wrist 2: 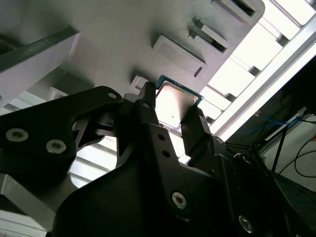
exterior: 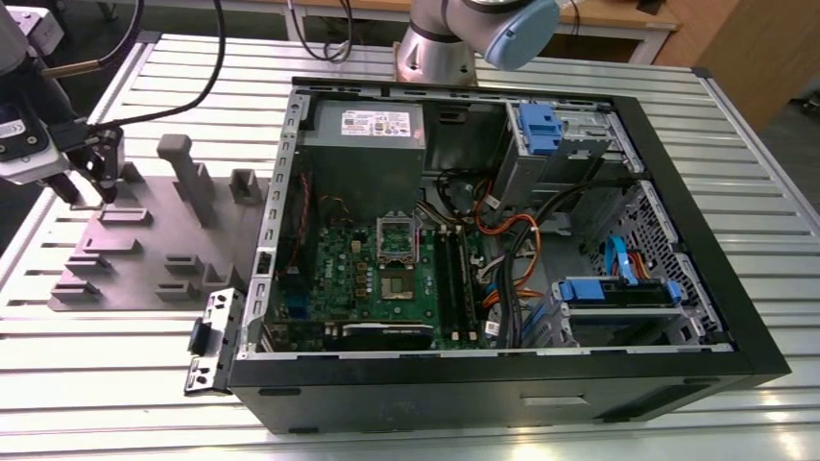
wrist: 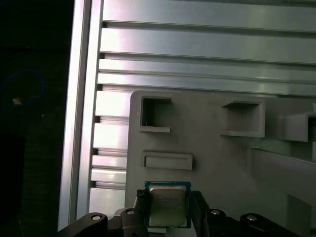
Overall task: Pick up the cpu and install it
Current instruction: 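Pick up the cpu and move it towards the insertion slot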
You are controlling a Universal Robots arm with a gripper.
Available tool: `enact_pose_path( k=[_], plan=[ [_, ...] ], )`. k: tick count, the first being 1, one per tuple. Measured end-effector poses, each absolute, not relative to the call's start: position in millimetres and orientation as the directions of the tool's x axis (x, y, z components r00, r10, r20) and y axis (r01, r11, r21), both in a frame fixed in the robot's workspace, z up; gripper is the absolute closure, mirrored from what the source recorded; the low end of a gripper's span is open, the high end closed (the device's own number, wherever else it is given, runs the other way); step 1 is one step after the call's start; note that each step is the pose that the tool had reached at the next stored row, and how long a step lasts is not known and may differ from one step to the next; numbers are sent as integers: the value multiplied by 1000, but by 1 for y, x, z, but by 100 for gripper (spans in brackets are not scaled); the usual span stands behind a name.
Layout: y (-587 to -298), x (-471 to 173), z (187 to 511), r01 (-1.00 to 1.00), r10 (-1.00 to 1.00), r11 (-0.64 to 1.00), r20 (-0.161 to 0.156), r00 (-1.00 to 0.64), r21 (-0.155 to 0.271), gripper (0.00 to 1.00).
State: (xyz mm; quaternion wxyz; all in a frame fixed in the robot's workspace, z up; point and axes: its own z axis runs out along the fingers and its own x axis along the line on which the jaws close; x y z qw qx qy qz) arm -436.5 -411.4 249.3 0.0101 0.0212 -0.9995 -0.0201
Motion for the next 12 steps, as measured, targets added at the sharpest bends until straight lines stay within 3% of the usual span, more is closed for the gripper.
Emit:
enact_pose_path(
  k=[12],
  plan=[
    [-411, -437, 257, -42, -43, 998, 19, -999, 40, 55]
  ],
)
